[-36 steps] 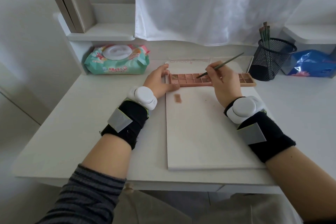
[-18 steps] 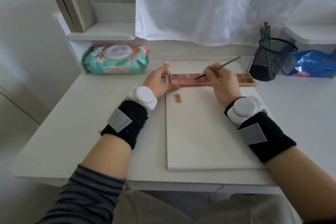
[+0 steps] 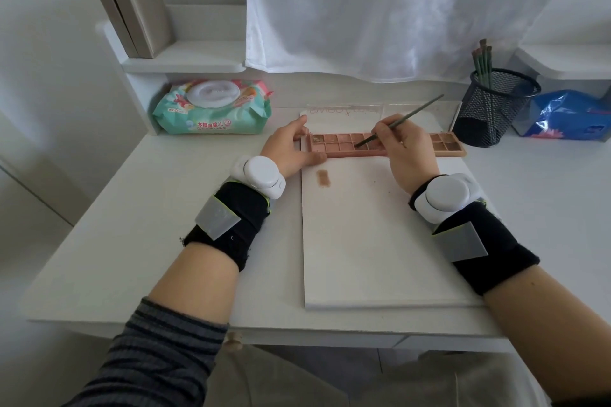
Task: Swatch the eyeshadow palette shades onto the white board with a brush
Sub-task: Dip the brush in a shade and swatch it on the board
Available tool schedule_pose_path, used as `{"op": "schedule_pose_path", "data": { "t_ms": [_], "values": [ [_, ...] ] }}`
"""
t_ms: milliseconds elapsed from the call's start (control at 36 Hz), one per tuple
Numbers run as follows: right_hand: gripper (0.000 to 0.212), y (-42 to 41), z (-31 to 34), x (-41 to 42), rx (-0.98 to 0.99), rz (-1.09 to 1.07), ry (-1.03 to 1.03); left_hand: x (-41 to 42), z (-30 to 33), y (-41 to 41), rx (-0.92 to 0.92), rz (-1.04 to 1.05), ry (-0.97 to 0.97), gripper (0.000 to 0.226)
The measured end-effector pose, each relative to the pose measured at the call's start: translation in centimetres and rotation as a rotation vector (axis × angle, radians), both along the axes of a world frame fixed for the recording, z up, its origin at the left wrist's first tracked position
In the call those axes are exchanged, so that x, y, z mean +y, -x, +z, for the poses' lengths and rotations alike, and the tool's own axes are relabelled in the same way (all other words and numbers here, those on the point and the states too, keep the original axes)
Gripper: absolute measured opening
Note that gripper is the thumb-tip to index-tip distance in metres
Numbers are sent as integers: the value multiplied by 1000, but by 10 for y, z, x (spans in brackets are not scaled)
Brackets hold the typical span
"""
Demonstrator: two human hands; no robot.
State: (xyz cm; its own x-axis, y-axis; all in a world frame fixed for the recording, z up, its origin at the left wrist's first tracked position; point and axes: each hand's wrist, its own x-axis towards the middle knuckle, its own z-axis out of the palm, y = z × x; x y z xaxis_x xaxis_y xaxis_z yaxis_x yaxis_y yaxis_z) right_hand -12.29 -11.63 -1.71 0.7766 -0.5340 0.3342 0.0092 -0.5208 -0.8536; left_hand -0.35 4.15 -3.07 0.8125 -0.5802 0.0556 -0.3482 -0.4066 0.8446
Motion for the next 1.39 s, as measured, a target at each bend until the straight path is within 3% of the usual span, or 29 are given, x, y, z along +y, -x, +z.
{"op": "schedule_pose_path", "data": {
  "t_ms": [528, 722, 917, 1028, 1139, 1389],
  "values": [
    [26, -2, -1, -4, -28, -77, -9, 0, -1, -1, -22, 2, -6, 86],
    [16, -1, -2, -3, -44, -42, 11, 0, -2, -1, -21, 0, -4, 86],
    [25, 0, 1, -3, -6, -87, 4, 0, -2, -1, -16, -4, 0, 85],
    [25, 3, 7, 3, -101, -94, -52, 0, -3, -2, -20, -6, 2, 85],
    [23, 8, 14, 9, -141, -42, -114, 1, -4, -3, 4, -13, 12, 84],
    [23, 14, 9, 33, -48, 119, 3, 0, -3, -4, -40, -30, -40, 88]
  ]
}}
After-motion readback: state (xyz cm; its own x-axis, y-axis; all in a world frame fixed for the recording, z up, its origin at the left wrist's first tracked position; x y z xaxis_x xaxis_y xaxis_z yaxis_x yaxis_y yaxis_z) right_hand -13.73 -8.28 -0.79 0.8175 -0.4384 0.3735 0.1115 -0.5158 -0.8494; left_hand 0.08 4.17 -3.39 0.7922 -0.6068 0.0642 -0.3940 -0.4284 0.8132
